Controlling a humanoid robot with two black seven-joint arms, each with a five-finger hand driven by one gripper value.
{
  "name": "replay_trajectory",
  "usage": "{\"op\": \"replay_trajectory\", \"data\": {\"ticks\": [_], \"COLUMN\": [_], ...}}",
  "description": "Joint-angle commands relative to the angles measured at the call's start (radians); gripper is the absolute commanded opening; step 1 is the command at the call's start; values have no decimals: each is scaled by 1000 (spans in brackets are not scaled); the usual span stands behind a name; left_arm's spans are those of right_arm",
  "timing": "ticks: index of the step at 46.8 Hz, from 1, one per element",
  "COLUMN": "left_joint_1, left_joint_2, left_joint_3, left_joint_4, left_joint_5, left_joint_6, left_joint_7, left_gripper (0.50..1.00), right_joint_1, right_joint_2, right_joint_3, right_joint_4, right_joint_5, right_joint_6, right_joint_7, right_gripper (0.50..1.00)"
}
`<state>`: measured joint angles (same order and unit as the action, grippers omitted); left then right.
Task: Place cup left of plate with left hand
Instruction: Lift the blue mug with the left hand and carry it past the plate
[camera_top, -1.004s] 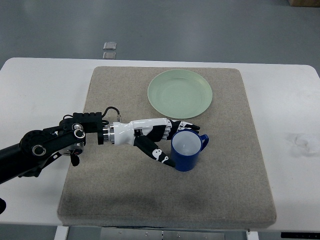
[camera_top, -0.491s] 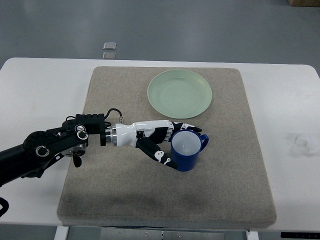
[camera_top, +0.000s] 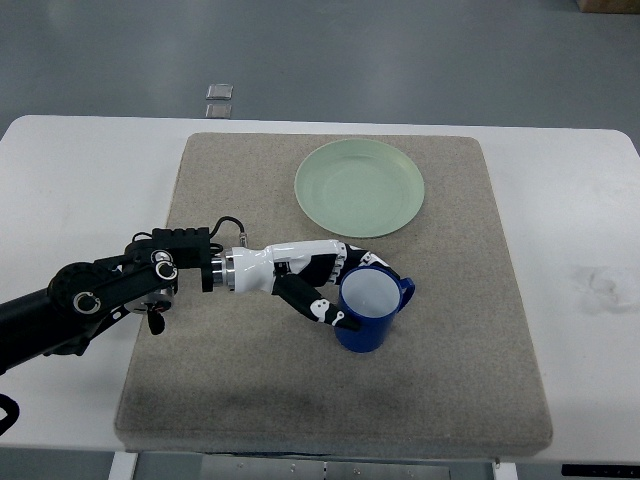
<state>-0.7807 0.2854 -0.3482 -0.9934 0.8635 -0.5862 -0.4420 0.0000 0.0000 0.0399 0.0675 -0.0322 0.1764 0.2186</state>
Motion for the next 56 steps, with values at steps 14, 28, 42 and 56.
{"op": "replay_trajectory", "data": {"ticks": [14,28,42,56], "left_joint_1": [0,-9,3,8], "left_joint_2": [-5,-3,18,77], "left_joint_3": [-14,-67,-184,-207], "left_joint_4": [7,5,13,67], "left_joint_5": [-9,-27,-32,-100], "left_joint_6": [15,104,250,382], "left_joint_7": [0,0,0,0], "left_gripper": [713,709,688,688], "right_joint_1": [0,0,0,0], "right_joint_2": [0,0,0,0], "right_joint_3": [0,0,0,0], "right_joint_4": [0,0,0,0], "right_joint_5": [0,0,0,0], "right_joint_6": [0,0,0,0], "right_joint_7": [1,1,1,-1], "right_gripper": [932,932,932,932]}}
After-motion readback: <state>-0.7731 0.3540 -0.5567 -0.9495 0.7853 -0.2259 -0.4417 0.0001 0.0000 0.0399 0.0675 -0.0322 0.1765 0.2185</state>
